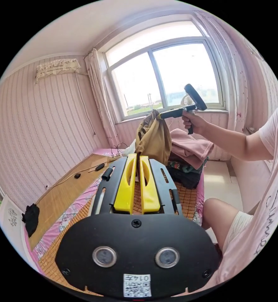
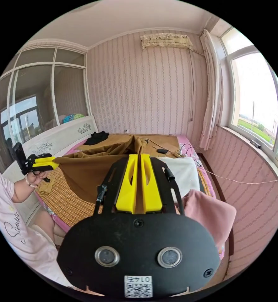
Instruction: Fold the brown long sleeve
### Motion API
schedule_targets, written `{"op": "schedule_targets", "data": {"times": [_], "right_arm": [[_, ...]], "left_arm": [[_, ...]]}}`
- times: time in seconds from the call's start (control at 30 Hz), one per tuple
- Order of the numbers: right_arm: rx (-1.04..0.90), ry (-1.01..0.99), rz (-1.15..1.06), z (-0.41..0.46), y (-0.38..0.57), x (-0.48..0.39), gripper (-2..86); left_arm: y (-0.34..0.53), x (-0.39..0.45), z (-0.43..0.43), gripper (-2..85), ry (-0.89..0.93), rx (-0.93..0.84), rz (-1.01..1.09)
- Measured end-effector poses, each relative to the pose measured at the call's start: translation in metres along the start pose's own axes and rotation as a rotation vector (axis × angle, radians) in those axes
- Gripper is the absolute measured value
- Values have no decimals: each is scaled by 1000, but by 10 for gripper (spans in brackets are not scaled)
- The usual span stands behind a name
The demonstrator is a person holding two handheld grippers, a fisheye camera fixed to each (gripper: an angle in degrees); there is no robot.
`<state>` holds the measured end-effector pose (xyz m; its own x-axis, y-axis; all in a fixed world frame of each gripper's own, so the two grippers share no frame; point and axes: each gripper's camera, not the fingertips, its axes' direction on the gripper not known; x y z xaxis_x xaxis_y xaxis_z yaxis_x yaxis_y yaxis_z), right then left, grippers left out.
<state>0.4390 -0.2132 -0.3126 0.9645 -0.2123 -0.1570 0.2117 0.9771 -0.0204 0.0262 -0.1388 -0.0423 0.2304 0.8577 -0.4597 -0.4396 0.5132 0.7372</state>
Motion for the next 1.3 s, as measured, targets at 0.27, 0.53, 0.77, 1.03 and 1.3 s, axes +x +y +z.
{"op": "schedule_targets", "data": {"times": [0.27,0.53,0.77,1.03,1.3], "right_arm": [[20,242,14,10,-63,83,7],[-326,268,296,196,-61,170,79],[-330,211,63,199,5,78,120],[-410,-132,-50,171,165,-138,70],[-692,-607,-212,294,251,-385,133]], "left_arm": [[-83,-33,110,-8,135,111,-9],[-41,-133,284,30,92,-245,-498],[79,-162,175,38,81,-252,-497],[310,-79,-120,51,-331,-620,-671],[448,-70,-340,65,-676,-455,-1124]]}}
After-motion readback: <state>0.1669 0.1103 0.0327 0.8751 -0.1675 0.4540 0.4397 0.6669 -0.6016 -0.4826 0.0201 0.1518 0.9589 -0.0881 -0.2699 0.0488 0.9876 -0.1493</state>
